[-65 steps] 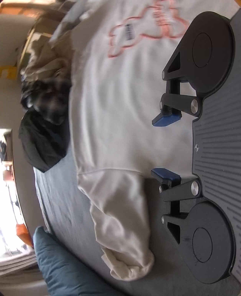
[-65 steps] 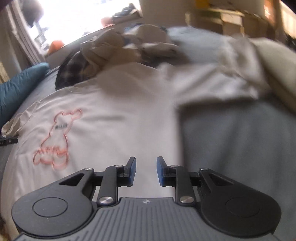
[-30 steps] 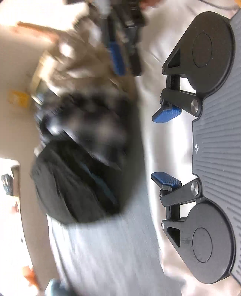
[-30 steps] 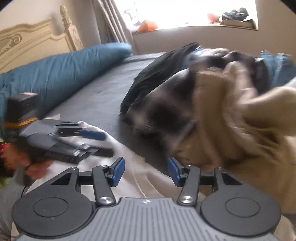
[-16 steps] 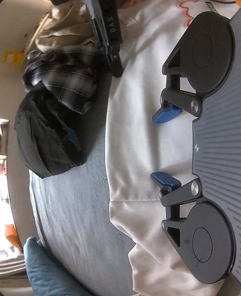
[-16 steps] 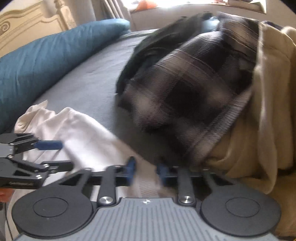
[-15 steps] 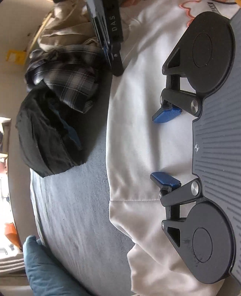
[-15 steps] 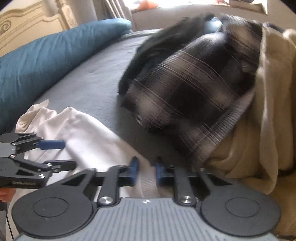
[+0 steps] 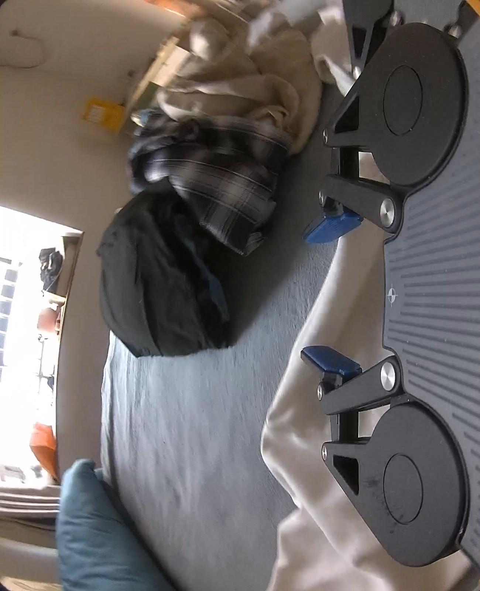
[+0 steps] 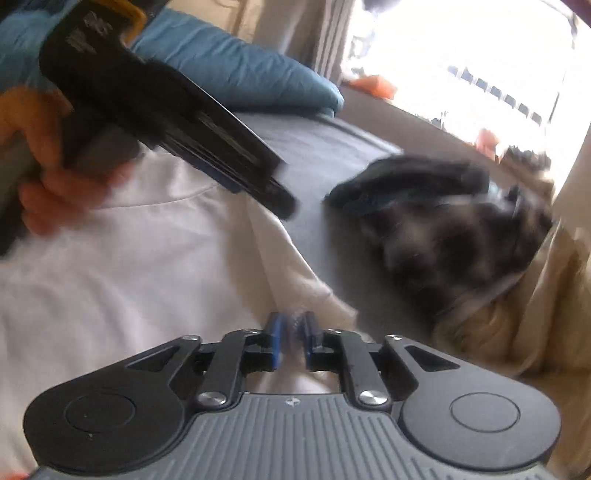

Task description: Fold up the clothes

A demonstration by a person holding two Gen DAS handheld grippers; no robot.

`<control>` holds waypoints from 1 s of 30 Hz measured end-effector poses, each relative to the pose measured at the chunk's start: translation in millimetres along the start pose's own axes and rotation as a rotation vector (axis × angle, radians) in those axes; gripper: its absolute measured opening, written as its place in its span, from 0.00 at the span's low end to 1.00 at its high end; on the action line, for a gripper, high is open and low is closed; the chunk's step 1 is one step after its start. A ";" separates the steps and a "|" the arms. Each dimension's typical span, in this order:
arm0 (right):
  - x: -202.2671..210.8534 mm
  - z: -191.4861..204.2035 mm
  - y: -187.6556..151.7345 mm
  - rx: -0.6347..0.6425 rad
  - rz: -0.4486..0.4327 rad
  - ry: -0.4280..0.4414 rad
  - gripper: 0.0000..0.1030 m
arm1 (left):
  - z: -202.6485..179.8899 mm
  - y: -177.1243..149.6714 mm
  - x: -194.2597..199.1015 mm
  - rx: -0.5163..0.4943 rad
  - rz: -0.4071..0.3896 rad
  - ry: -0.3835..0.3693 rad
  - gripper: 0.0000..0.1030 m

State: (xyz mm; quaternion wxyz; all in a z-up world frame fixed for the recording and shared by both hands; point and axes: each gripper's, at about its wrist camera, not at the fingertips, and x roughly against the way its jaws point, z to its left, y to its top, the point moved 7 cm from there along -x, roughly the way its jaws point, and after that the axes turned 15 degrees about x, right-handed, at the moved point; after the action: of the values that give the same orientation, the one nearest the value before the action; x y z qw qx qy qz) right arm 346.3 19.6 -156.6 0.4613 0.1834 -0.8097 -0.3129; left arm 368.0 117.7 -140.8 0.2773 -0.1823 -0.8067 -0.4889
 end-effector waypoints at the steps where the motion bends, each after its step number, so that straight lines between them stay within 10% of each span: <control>1: -0.1 -1.6 -2.0 -0.035 -0.002 0.004 0.25 | -3.3 -3.0 -8.0 -0.014 0.004 0.030 0.60; 11: 44.7 -83.6 -34.8 -0.334 -0.041 -0.016 0.46 | -1.3 -29.2 -15.6 -0.154 -0.040 0.113 0.63; 19: -31.5 -99.5 -22.5 -0.585 -0.002 0.275 0.47 | 10.7 -31.7 -7.0 -0.089 -0.056 0.104 0.68; 30: -9.6 -39.2 10.9 -0.222 -0.052 0.267 0.46 | 24.6 -29.0 -4.6 -0.042 -0.066 0.068 0.68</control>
State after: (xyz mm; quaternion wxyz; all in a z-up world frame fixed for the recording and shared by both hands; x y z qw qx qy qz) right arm 384.9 19.9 -140.4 0.5739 0.1923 -0.6968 -0.3849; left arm 348.5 126.2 -172.6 0.2846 -0.1447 -0.7919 -0.5205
